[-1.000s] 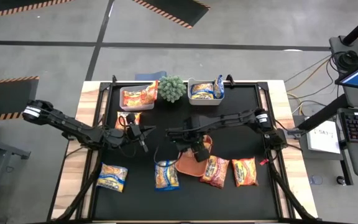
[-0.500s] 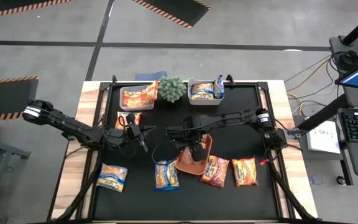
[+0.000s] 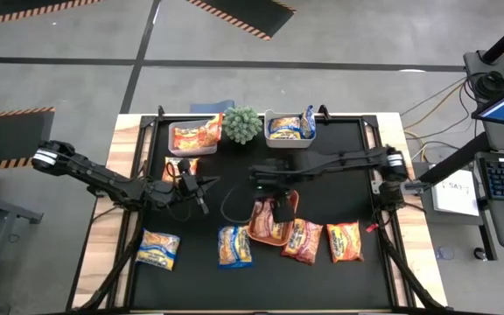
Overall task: Sort Maruchan noodles
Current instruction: Put the red noodle pack into the orange bin
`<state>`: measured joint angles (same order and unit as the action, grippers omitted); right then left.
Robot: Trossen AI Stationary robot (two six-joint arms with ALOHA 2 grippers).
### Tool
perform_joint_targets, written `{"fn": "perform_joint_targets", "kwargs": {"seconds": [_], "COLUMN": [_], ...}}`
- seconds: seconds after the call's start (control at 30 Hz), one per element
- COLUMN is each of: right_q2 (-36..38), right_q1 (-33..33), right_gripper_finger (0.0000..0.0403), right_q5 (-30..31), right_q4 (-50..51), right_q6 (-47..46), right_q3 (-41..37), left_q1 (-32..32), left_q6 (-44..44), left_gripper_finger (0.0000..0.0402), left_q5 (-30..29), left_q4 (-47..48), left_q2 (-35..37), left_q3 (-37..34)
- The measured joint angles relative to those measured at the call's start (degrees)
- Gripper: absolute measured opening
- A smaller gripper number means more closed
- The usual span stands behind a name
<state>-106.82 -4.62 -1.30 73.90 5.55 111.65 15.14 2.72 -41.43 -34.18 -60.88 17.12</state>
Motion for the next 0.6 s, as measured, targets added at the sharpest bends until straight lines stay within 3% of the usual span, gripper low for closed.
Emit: {"fn": "perform_joint_targets", "kwargs": {"seconds": [0.4, 0.6], "right_q2": [19.69, 24.88], "right_q1": [-4.54, -5.64], "right_gripper_finger": [0.013, 0.0132], "right_q5": [0.03, 1.35], "right_q4": [-38.08, -49.96], "right_q6": [-14.49, -19.43], "right_q3": [-36.08, -48.47], "left_q1": [0.02, -0.02], "left_q6": [-0.68, -1.66], "left_gripper_finger": [0.0, 0.0001], "left_q5": [12.82, 16.3], "left_q4": [-1.36, -11.05], "left_q2": [-1.53, -6.2], "left_q3": [0.0, 0.0]}}
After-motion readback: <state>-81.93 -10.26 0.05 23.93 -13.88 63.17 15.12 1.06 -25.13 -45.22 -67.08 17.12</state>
